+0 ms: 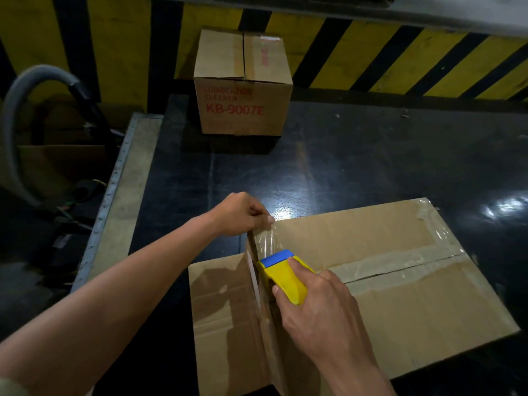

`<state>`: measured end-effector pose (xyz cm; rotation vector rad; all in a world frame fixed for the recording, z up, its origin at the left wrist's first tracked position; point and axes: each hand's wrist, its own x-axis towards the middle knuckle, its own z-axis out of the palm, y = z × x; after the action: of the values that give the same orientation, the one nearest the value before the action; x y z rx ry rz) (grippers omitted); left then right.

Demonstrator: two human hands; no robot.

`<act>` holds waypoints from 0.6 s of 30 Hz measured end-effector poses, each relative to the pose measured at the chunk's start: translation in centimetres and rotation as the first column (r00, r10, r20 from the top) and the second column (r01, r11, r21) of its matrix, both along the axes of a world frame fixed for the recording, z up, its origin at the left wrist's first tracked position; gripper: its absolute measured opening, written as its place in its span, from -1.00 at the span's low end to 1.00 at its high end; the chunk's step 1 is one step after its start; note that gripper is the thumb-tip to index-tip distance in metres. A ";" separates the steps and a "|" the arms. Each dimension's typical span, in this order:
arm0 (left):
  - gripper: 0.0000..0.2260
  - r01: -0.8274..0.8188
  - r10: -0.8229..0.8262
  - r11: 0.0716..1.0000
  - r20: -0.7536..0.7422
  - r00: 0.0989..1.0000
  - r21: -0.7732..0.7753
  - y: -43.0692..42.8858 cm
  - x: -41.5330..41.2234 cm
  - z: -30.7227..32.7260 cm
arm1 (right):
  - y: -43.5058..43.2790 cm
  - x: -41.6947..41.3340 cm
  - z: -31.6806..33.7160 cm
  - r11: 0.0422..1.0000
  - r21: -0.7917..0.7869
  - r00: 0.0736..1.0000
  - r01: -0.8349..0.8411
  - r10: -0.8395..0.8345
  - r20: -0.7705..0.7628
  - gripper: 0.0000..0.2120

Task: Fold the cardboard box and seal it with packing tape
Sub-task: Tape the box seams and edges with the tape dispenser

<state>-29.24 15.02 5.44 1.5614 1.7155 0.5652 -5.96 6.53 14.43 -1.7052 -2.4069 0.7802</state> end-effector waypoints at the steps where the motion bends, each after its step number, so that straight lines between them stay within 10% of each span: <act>1: -0.77 0.015 -0.015 1.000 -0.001 1.000 -0.008 -0.4 -0.1 0.0 | 0.0 0.0 0.0 1.000 0.005 1.000 -0.003 0.003 0.002 -0.45; 18: -0.85 -0.064 0.073 0.994 0.106 0.992 -0.085 -1.8 1.1 -1.2 | -1.6 2.6 1.8 1.000 -0.008 0.998 0.000 0.000 -0.064 -0.43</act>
<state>-28.14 13.23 4.23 1.3945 1.6937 0.5966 -3.33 4.93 16.21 -1.6566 -2.3646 0.8323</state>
